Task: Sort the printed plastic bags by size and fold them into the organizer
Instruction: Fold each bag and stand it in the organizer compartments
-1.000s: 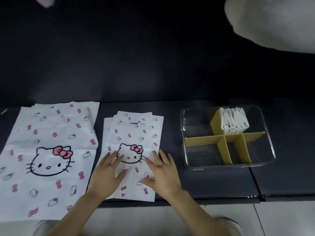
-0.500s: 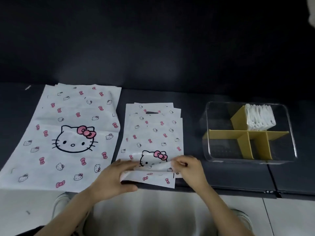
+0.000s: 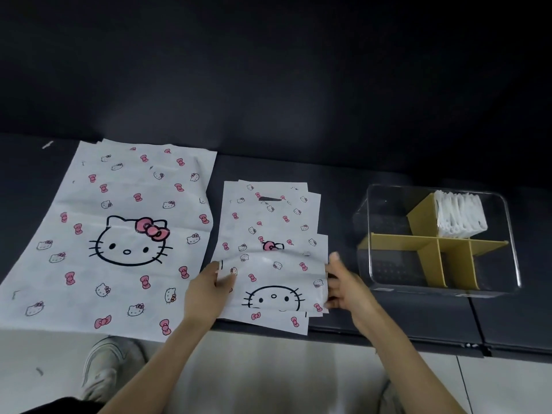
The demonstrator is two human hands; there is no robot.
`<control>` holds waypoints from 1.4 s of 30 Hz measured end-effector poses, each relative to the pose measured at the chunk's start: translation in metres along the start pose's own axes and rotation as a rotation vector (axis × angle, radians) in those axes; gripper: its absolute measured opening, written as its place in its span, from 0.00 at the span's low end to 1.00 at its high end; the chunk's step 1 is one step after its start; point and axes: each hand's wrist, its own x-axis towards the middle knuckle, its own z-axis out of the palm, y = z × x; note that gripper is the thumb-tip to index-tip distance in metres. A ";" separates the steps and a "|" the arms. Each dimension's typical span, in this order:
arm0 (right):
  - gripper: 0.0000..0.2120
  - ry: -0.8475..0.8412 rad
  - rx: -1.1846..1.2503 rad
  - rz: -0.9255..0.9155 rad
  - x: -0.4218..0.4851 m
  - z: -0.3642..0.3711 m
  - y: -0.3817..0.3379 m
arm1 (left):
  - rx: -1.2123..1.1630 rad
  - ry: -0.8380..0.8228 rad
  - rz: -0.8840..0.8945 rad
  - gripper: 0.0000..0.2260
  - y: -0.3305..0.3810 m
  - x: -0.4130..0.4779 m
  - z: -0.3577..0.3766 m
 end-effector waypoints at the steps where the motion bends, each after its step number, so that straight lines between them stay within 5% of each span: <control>1: 0.13 0.070 -0.020 -0.049 0.003 0.001 0.004 | 0.010 -0.003 0.015 0.07 0.000 0.001 0.003; 5: 0.05 0.341 -0.179 -0.246 0.022 0.002 0.017 | -0.068 -0.034 0.089 0.29 0.001 0.002 0.009; 11: 0.08 0.258 0.075 -0.365 0.029 0.014 0.005 | -0.095 0.028 0.139 0.36 0.008 0.011 0.013; 15: 0.26 0.169 0.315 -0.379 0.032 0.012 0.002 | -0.144 0.057 0.109 0.35 0.007 0.018 0.016; 19: 0.32 0.112 0.322 -0.402 0.030 0.003 0.000 | -0.161 0.048 0.064 0.34 -0.001 0.020 0.016; 23: 0.12 0.327 -0.201 -0.288 0.041 0.004 0.008 | -0.037 0.046 0.107 0.24 -0.004 0.019 0.015; 27: 0.25 0.399 -0.429 -0.332 0.047 0.012 0.006 | 0.297 0.087 0.187 0.15 0.001 0.018 0.018; 30: 0.22 0.411 -0.551 -0.356 0.050 0.020 0.001 | 0.553 0.271 0.330 0.13 0.002 0.017 0.023; 32: 0.19 0.415 -0.598 -0.342 0.054 0.023 0.000 | 0.618 0.337 0.450 0.18 0.003 0.016 0.027; 35: 0.18 0.435 -0.574 -0.298 0.059 0.024 -0.004 | 0.608 0.186 0.603 0.24 0.001 0.013 0.037; 38: 0.19 0.476 -0.515 -0.256 0.060 0.023 -0.006 | 0.631 0.030 0.565 0.27 -0.003 0.010 0.046; 42: 0.10 0.498 -0.504 -0.239 0.059 0.026 -0.006 | 0.555 0.036 0.577 0.25 0.000 0.008 0.048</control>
